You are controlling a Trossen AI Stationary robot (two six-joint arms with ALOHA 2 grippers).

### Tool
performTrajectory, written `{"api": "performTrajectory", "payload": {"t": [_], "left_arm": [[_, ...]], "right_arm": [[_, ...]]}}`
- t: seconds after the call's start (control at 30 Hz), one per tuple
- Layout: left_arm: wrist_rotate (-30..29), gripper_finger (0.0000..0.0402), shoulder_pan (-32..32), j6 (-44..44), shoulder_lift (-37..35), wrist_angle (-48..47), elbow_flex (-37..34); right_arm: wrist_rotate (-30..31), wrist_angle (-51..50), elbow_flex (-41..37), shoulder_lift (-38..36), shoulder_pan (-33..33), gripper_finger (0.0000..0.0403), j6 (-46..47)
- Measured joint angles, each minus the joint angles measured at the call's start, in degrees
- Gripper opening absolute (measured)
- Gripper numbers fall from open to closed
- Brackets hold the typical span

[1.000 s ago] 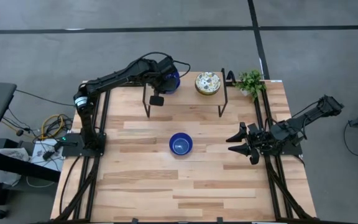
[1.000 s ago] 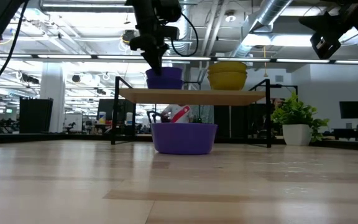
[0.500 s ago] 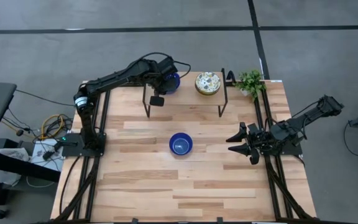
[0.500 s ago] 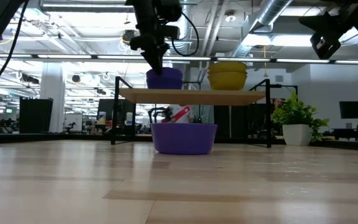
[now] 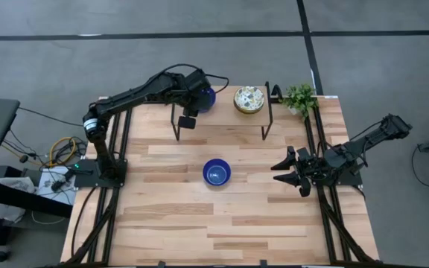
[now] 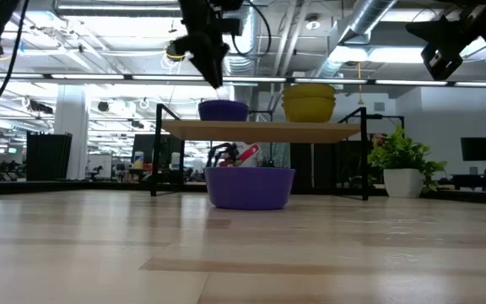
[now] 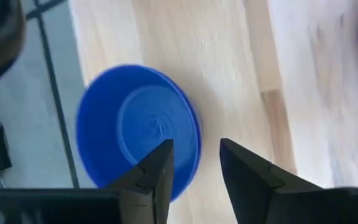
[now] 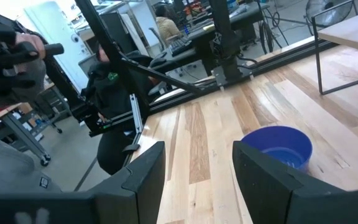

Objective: Pick & Place Mini bowls
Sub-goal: Stack the blue bowl on top of the stacked blue bowl on the shelf

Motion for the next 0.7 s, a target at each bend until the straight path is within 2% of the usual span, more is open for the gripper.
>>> {"api": "performTrajectory", "payload": {"t": [0.13, 0.3, 0.37, 0.53, 0.7], "left_arm": [[0.51, 0.0133, -2.62, -4.92, -3.34, -0.03, 0.04], [12.81, 0.0129, -7.47, -10.48, -6.07, -0.09, 0.04], [15.86, 0.0126, -9.79, -11.57, -6.48, -0.11, 0.04], [16.75, 0.0122, -16.35, -14.76, -6.48, 0.05, -1.51], [16.85, 0.0122, -23.21, -16.23, -6.1, 0.75, -5.95]], "right_arm": [[-0.01, 0.0, 0.0, 0.01, 0.0, 0.0177, 0.0], [-0.01, 0.0, 0.0, 0.0, 0.0, 0.0176, 0.0], [-0.01, 0.0, 0.0, 0.01, 0.0, 0.0177, -0.02], [-0.05, 0.0, 0.0, -0.01, 0.0, 0.0177, 0.0], [-0.25, 0.0, 0.0, -0.01, 0.0, 0.0176, 0.0]]}}
